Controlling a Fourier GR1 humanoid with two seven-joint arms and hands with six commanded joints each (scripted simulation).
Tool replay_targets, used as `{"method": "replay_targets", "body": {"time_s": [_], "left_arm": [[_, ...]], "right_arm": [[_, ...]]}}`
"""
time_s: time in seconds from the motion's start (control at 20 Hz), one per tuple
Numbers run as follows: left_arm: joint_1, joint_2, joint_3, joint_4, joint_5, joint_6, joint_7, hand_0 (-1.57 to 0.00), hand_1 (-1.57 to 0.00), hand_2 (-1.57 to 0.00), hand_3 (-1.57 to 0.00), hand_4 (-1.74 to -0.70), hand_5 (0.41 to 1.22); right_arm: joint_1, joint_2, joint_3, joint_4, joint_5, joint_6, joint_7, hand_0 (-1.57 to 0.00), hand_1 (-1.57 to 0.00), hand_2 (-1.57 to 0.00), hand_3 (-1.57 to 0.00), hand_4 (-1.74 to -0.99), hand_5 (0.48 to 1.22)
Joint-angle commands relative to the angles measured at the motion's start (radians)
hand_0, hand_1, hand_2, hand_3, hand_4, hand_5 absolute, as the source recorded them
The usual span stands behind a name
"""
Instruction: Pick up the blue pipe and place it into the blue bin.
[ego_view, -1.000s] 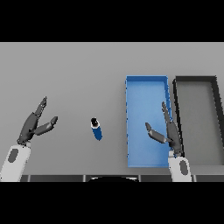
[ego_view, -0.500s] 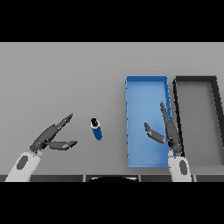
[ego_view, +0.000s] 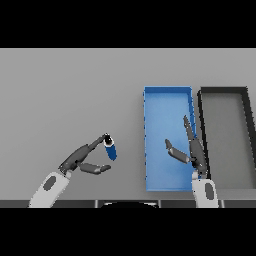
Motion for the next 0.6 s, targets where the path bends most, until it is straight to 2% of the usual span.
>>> {"method": "replay_targets", "body": {"time_s": [0.0,0.15,0.3,0.4,0.55], "left_arm": [[-0.01,-0.02,-0.003,0.012,0.001,0.004,0.002,0.0,0.0,0.0,0.0,-1.15,0.46],[-0.054,-0.072,-0.011,0.068,-0.013,0.012,-0.001,0.0,0.0,0.0,0.0,-1.13,0.459],[-0.101,-0.113,-0.029,0.14,-0.065,0.036,0.021,0.0,0.0,0.0,0.0,-1.08,0.435],[-0.111,-0.142,-0.043,0.17,-0.089,0.052,0.016,0.0,0.0,0.0,0.0,-1.05,0.418],[-0.117,-0.165,-0.035,0.183,-0.062,0.035,-0.025,0.0,0.0,0.0,0.0,-1.09,0.441]], "right_arm": [[0.001,-0.003,0.0,0.004,0.004,0.0,-0.001,0.0,0.0,0.0,0.0,-1.201,0.62],[0.021,-0.008,-0.005,-0.009,-0.008,0.008,-0.019,0.0,0.0,0.0,0.0,-1.21,0.631],[0.004,-0.004,-0.009,0.0,-0.012,0.006,-0.011,0.0,0.0,0.0,0.0,-1.22,0.639],[0.029,-0.015,-0.015,-0.002,-0.013,0.01,-0.039,0.0,0.0,0.0,0.0,-1.221,0.645],[0.027,-0.007,0.003,-0.008,0.016,-0.004,-0.03,0.0,0.0,0.0,0.0,-1.205,0.649]]}}
